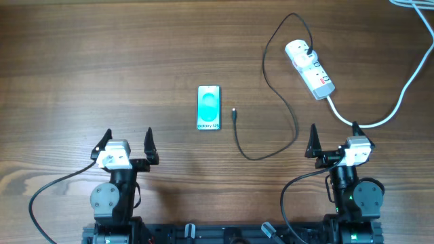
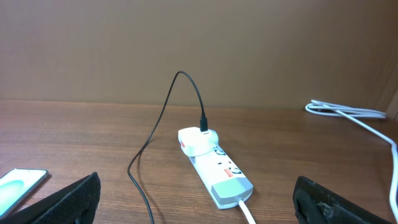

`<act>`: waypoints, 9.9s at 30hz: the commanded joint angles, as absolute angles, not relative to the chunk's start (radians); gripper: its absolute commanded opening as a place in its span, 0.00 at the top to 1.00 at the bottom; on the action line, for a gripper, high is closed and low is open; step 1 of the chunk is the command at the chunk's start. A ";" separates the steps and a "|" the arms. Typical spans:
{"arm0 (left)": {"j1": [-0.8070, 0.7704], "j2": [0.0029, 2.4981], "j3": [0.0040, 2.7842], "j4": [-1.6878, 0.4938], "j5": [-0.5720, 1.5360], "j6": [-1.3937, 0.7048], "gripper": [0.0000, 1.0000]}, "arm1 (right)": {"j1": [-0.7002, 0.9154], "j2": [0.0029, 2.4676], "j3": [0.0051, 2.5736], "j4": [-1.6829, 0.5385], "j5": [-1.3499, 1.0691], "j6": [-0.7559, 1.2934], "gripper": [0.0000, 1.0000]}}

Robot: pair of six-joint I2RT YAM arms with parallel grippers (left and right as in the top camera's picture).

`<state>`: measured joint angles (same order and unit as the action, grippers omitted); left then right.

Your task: Plug charger to phone and switch on socket

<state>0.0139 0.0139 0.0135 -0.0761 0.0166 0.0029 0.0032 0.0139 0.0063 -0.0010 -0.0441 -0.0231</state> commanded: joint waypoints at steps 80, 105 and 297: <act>0.010 0.007 0.009 0.560 0.768 -0.291 0.00 | -0.001 0.011 0.005 0.001 -0.042 -0.007 0.00; 0.017 0.440 0.504 -0.030 0.503 -0.422 0.00 | -0.001 0.011 0.005 0.001 -0.042 -0.008 0.00; -0.493 2.223 1.620 -0.957 -0.012 -0.449 0.02 | -0.001 0.011 0.006 0.001 -0.042 -0.007 0.00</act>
<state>-0.4866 2.2002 1.6276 -0.9531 -0.0105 -0.4465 0.0032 0.0158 0.0063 -0.0010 -0.0441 -0.0204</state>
